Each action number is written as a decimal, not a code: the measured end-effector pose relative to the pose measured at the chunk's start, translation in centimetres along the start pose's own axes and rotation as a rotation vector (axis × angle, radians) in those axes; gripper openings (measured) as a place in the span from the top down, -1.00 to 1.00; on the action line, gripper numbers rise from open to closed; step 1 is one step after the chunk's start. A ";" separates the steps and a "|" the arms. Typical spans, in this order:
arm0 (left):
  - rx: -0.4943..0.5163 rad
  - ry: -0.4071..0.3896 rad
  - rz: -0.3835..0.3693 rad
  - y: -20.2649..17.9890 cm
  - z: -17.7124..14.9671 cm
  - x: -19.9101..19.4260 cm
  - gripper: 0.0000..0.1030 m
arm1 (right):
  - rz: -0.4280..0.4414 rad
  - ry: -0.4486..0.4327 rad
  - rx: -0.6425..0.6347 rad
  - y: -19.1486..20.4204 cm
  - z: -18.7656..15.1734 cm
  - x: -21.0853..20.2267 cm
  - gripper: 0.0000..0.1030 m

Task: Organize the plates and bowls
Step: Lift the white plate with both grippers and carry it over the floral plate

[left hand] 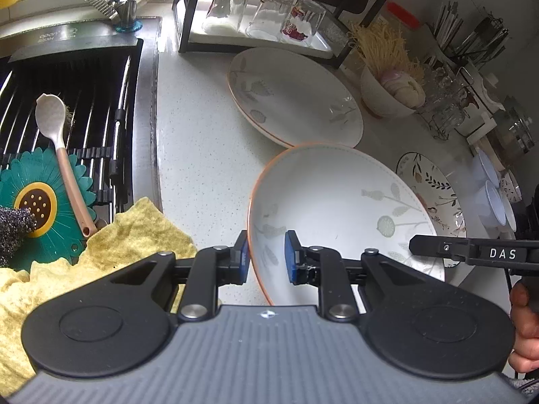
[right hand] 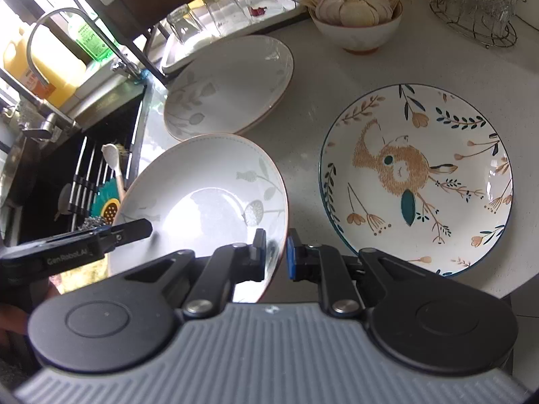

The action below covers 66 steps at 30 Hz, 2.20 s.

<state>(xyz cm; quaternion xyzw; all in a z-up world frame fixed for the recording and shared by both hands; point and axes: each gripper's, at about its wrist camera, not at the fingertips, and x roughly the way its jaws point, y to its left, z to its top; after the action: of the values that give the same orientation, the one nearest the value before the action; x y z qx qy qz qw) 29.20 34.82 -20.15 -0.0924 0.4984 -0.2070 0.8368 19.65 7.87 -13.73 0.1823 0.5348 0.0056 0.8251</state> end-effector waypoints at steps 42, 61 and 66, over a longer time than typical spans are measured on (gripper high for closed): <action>0.026 0.010 -0.023 -18.8 4.0 4.4 0.53 | 0.057 -0.194 0.055 -16.8 4.8 -7.7 0.71; -0.016 0.150 0.061 -20.6 2.4 11.2 0.53 | 0.033 -0.148 0.005 -21.2 4.1 -3.6 0.71; -0.006 0.179 0.101 -20.8 2.5 12.1 0.53 | 0.018 -0.138 -0.022 -20.9 4.0 -2.7 0.71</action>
<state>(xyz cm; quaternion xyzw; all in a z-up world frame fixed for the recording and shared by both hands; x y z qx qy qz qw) 31.20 10.70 -21.07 -0.0507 0.5756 -0.1706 0.7981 18.12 -13.40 -16.36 0.1781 0.4750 0.0065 0.8618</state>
